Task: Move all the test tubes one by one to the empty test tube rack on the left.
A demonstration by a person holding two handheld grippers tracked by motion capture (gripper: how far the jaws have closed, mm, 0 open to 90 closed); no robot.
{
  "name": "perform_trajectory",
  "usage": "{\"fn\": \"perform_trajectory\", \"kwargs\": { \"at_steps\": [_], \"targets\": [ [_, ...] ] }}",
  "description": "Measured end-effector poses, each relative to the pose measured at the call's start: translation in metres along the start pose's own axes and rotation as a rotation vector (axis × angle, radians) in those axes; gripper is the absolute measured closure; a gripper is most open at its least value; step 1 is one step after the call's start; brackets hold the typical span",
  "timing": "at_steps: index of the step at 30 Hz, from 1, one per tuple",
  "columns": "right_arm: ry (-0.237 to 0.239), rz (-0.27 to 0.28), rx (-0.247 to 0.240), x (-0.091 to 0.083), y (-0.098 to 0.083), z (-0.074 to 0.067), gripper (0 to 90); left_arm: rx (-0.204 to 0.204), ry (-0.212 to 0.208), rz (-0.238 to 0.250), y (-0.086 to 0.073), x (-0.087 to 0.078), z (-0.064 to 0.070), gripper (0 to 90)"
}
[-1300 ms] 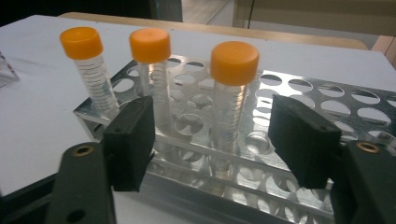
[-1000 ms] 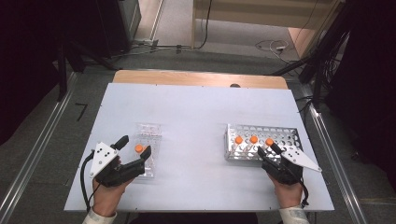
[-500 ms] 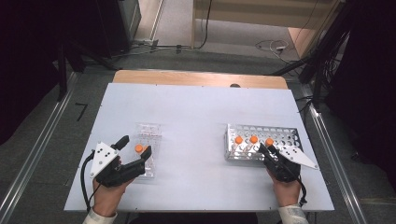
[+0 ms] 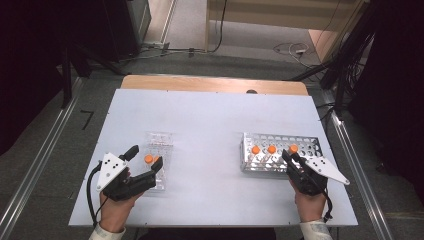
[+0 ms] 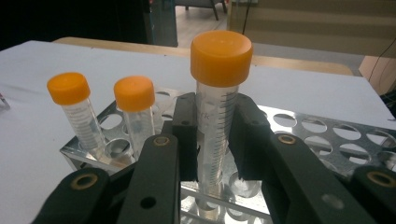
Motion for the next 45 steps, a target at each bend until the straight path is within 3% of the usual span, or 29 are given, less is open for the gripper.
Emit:
{"fn": "perform_trajectory", "kwargs": {
  "at_steps": [11, 21, 33, 45],
  "targets": [
    [0.019, 0.073, 0.012, -0.025, 0.02, -0.004, 71.5, 0.0, 0.0, 0.002, 0.001, -0.001, 0.0, 18.3],
    [0.075, 0.058, -0.003, -0.038, 0.013, -0.022, 71.5, -0.001, 0.001, 0.003, 0.001, -0.002, 0.0, 18.4],
    [0.197, 0.037, -0.055, -0.043, 0.001, -0.07, 71.5, 0.008, -0.011, 0.002, 0.002, -0.002, 0.004, 18.4],
    [0.332, -0.011, -0.106, -0.037, -0.016, -0.119, 71.5, 0.03, -0.049, -0.011, -0.001, 0.002, 0.022, 18.4]
  ]
}}
Point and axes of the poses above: each handheld gripper's, and its own axes: x roughly forward along the jaws, y roughly out of its top, z roughly to its right, the point moved 9 cm from there along x, roughly forward along the jaws, and after that the axes turned 7 degrees about -y, right-handed, at the moved point
